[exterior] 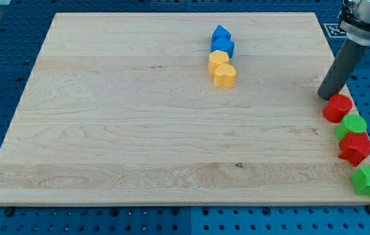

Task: Separate yellow hexagon and yellow heart

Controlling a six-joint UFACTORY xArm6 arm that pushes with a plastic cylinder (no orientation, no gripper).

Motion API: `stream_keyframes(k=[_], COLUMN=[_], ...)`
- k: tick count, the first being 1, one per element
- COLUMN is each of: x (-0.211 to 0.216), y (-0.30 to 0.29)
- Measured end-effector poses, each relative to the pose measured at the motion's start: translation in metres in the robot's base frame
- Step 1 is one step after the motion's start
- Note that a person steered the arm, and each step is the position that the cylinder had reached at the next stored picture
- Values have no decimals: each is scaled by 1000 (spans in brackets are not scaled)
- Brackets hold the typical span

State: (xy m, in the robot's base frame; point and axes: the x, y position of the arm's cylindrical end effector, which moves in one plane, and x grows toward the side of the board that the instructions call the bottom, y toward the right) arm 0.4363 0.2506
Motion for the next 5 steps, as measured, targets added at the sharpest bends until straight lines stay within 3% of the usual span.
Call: stream_keyframes(k=[2, 5], x=[0, 0], y=[-30, -166])
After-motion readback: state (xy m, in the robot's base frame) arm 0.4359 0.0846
